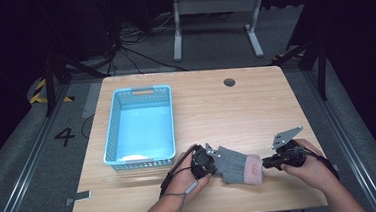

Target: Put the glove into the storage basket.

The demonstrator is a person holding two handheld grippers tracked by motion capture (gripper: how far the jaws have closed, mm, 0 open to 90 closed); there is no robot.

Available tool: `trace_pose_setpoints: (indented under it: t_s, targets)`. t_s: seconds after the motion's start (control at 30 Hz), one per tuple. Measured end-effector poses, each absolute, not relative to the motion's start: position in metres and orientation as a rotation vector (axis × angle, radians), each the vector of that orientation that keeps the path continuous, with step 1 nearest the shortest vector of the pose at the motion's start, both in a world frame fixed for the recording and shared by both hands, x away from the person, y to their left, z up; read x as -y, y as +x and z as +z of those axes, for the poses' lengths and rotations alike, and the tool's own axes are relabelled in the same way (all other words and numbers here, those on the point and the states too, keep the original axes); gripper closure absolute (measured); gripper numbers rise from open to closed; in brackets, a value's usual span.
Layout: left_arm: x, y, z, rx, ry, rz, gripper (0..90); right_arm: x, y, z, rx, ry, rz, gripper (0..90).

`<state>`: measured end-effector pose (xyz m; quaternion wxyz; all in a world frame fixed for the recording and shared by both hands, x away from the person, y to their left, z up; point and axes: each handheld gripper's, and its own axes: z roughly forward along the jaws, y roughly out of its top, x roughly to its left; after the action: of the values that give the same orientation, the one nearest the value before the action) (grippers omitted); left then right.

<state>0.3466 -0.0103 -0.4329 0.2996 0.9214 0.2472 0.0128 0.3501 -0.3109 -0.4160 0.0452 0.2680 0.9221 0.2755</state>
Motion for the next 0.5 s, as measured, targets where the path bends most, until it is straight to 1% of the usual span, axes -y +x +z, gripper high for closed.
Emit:
trace_pose_setpoints:
  t_s: [0.27, 0.5]
  targets:
    - [0.006, 0.336, -0.423, -0.645, 2.414, 0.029, 88.9, 0.312, 0.352, -0.407, -2.800, 0.839, 0.875, 86.7]
    - [0.005, 0.330, -0.419, -0.634, 2.418, 0.033, 88.8, 0.311, 0.358, -0.401, -2.773, 0.847, 0.908, 86.9]
